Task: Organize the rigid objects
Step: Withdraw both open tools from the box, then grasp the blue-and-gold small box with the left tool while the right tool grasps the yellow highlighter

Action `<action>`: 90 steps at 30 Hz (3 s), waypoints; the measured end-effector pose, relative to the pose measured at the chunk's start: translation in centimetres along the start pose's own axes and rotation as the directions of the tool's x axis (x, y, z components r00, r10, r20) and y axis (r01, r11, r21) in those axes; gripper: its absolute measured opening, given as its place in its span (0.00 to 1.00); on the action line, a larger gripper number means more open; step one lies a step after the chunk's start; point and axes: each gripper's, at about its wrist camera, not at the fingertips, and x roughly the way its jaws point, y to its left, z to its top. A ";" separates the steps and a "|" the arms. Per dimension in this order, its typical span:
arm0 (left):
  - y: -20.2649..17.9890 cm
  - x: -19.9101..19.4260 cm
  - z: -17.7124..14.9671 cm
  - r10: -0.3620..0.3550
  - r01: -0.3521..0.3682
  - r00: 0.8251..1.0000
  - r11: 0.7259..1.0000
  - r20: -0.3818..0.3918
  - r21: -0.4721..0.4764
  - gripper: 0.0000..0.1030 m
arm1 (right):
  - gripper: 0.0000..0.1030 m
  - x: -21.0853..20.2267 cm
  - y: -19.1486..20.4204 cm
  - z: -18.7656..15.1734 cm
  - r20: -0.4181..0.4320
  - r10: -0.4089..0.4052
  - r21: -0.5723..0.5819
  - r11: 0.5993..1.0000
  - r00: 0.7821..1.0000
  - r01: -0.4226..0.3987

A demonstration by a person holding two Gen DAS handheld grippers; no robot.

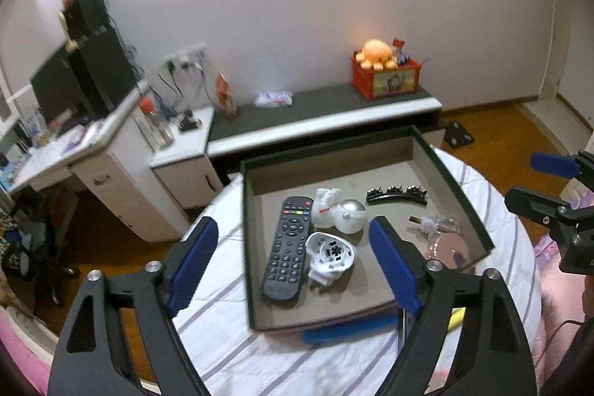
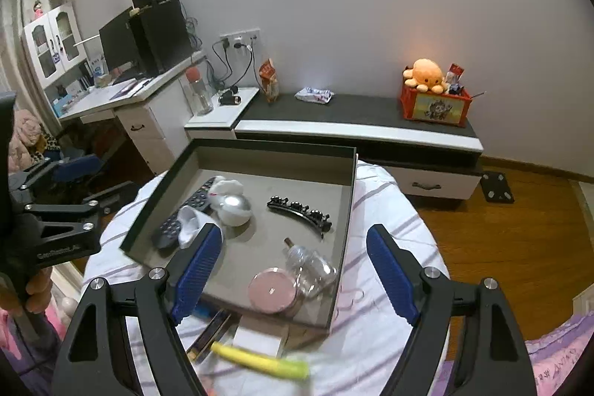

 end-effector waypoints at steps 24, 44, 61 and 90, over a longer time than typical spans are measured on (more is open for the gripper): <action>-2.2 -13.5 -14.2 -0.020 0.021 0.994 1.000 0.110 -0.003 0.99 | 0.80 -11.3 6.8 -13.8 0.099 -0.074 -0.003 0.997 0.992 0.074; -2.4 -11.8 -15.9 -0.020 0.022 0.999 0.999 0.041 -0.039 0.99 | 0.80 -10.6 6.7 -15.6 0.076 -0.079 0.002 0.997 0.994 0.079; -5.2 -2.9 -12.8 -0.078 0.076 0.989 0.997 -0.126 -0.023 0.99 | 0.80 -2.6 2.7 -13.5 -0.105 -0.067 -0.029 0.998 0.992 0.064; -8.2 8.0 -13.7 -0.232 0.230 0.901 0.972 -0.367 -0.049 0.40 | 0.53 5.6 0.3 -14.2 -0.328 0.031 -0.124 0.989 0.944 -0.075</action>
